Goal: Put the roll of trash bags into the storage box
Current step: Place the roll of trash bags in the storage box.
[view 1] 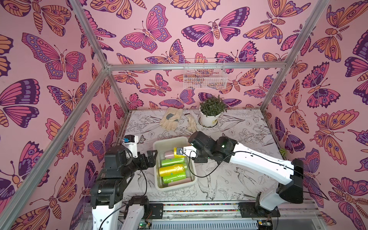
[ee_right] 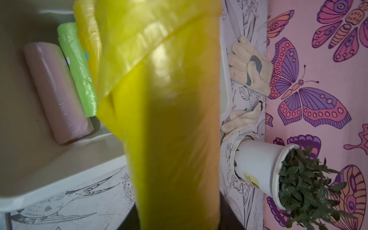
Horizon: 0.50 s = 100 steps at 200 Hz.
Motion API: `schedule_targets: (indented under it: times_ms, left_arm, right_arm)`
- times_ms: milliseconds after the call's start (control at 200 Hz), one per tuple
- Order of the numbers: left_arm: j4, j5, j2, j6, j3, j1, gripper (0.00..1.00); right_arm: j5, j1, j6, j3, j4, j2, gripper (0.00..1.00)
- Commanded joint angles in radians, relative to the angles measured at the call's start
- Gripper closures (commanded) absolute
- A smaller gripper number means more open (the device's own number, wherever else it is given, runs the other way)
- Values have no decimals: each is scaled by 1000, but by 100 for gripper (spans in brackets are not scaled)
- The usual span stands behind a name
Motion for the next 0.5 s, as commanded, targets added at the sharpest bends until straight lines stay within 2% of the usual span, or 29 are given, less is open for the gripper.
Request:
schedule_targets:
  times_ms: [0,240,391,496]
  left_arm:
    - [-18,4,16,7,-10,-12,0]
    - [-27,-143,22,-32,-14,-70,0]
    - [-28,-194,-12,-45,-17,-79,0]
    - [-24,-187,-25,-44,-18,-82,0]
  right_arm:
    - [5,10,-66,37,75,58,100]
    - [-16,7,-72,133,121,228,100]
    - [-32,7,-93,187,156,323,100]
    - [-23,3,-117,239,164,403,100]
